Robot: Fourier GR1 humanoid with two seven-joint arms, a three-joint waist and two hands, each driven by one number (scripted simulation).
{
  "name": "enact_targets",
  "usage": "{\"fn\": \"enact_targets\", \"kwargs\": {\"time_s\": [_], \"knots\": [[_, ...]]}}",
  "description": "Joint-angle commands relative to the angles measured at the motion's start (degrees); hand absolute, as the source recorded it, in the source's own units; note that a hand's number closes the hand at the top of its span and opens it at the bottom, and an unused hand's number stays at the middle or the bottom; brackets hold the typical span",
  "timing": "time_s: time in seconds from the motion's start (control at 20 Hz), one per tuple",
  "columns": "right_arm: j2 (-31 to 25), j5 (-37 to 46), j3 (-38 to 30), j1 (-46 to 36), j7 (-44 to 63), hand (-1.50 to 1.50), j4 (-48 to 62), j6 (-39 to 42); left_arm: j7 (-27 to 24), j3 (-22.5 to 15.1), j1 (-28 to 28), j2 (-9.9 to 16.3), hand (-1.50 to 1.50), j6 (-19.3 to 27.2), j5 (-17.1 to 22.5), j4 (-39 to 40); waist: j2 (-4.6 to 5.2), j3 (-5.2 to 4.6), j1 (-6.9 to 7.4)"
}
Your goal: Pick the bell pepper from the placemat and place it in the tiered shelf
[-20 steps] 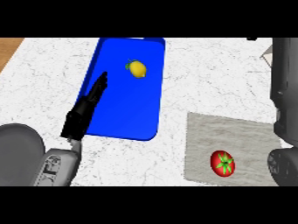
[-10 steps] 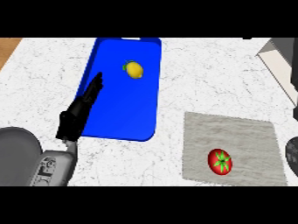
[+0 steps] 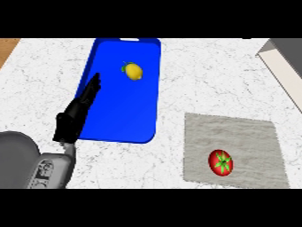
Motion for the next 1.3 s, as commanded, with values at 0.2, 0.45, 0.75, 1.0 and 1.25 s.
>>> {"fn": "enact_targets", "kwargs": {"time_s": [0.2,0.45,0.75,1.0,1.25], "knots": [[-5.7,1.8,-2.0,2.9,5.6,1.50,9.3,-4.6,0.0,-0.7,2.4,-0.4,0.00,-0.3,0.3,-1.9,0.00,0.07,-0.08],[-6.5,2.5,-2.3,4.2,7.7,1.50,7.7,-7.0,1.6,-0.1,-1.0,-1.0,0.00,1.4,-0.6,-1.1,-0.04,0.09,-0.88],[-4.2,-3.6,-4.4,8.5,4.3,1.50,0.8,-24.9,0.3,-1.0,0.4,-1.7,0.00,1.3,-0.9,-0.3,-0.13,0.20,-1.39],[-5.2,-5.2,-5.7,10.2,1.9,1.50,1.0,-28.2,-0.9,1.6,0.1,0.4,0.00,0.4,0.2,1.5,-0.44,0.11,-1.92],[-7.6,-6.4,-6.7,10.0,-0.4,1.50,2.6,-29.8,0.9,1.5,1.2,1.0,0.00,-0.2,0.6,-1.7,-0.71,0.12,-1.54]]}}
